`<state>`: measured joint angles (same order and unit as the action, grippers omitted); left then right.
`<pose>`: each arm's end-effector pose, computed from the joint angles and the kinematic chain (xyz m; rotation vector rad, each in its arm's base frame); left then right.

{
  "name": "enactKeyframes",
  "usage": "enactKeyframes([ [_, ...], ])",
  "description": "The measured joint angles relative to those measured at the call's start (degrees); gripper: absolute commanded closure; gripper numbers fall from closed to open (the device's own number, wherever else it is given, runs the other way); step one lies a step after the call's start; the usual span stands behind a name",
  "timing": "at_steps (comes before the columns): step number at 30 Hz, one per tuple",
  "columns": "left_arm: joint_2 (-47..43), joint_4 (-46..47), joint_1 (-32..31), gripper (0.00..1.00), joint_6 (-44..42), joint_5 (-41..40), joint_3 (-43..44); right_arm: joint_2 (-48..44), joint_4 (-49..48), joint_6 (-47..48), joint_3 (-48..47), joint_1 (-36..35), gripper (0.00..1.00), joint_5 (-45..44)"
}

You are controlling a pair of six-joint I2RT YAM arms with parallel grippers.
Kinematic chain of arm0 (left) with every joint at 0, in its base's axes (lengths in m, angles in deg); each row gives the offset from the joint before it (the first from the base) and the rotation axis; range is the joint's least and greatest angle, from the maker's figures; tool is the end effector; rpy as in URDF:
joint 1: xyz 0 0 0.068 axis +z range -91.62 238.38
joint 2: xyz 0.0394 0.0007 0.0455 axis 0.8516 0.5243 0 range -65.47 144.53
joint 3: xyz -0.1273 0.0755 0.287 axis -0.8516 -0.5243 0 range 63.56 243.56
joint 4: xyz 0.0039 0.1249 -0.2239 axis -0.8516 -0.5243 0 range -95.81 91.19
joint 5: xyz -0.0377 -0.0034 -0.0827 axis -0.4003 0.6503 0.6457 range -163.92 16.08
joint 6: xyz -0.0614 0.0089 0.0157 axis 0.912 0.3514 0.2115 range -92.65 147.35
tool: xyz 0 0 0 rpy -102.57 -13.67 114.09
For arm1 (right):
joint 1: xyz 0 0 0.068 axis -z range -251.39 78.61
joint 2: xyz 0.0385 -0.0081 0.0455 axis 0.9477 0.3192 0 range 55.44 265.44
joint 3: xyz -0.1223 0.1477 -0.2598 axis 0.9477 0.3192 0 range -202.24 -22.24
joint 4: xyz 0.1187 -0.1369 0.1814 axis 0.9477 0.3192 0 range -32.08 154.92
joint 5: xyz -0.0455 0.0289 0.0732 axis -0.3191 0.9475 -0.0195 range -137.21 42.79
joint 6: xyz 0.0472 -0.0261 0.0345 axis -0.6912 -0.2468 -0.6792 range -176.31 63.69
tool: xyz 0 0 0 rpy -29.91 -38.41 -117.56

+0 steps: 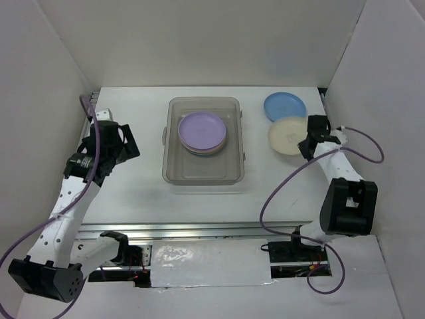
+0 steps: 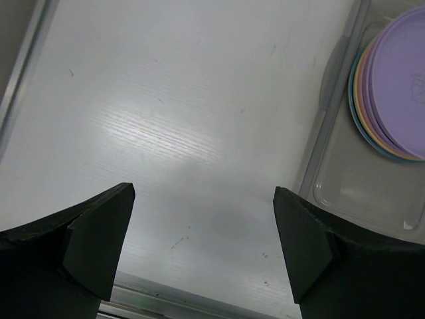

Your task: Place the plates into the plastic bin on the countertop

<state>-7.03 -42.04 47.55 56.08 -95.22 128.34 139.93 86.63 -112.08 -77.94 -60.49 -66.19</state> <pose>0.1827 -0.0166 0.3962 -0.5351 2.0970 0.0169 0.2852 -0.0713 0.2628 1.4720 2.0173 -0.1079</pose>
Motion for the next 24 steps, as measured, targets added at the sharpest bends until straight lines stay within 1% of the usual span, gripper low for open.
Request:
enactKeyframes([
  [2, -1.11, -0.02, 1.09, 0.01, 0.17, -1.14, -0.33, -1.46, 1.64, 1.25, -4.33, -5.95, 1.00, -0.24],
  [5, -2.16, 0.04, 2.45, 0.01, 0.22, -2.14, -0.42, -1.84, 3.43, 3.19, -13.25, -13.75, 1.00, -0.79],
  [6, -2.23, 0.04, 3.02, 0.01, 0.24, -2.19, -0.44, -1.38, 4.79, 3.78, -17.27, -17.33, 1.00, -1.09],
  [11, -1.81, 0.44, 5.25, 0.01, 0.22, -1.92, -0.87, 5.33, 7.82, 6.27, -33.97, -30.25, 1.00, -1.27],
  [13, -1.27, 0.59, 5.60, 0.01, 0.22, -1.64, -1.05, 9.40, 8.85, 7.15, -38.71, -33.62, 1.00, 0.11],
  [15, -0.57, 0.79, 5.70, 0.01, 0.22, -1.22, -1.22, 14.73, 10.08, 7.72, -43.47, -35.93, 1.00, 1.64],
  [18, 0.22, 0.87, 5.73, 0.01, 0.22, -0.83, -1.53, 22.60, 11.61, 8.17, -48.65, -37.62, 1.00, 3.48],
  [22, 0.59, 0.94, 5.79, 0.01, 0.20, -0.55, -1.81, 30.01, 13.70, 8.09, -50.69, -38.12, 0.99, 5.18],
  [23, 0.70, 0.96, 5.79, 0.01, 0.20, -0.48, -1.81, 31.01, 14.27, 8.07, -50.58, -38.10, 0.98, 5.57],
  [24, 0.83, 1.01, 5.79, 0.01, 0.20, -0.39, -1.81, 31.36, 14.51, 8.09, -50.23, -38.10, 0.85, 6.05],
])
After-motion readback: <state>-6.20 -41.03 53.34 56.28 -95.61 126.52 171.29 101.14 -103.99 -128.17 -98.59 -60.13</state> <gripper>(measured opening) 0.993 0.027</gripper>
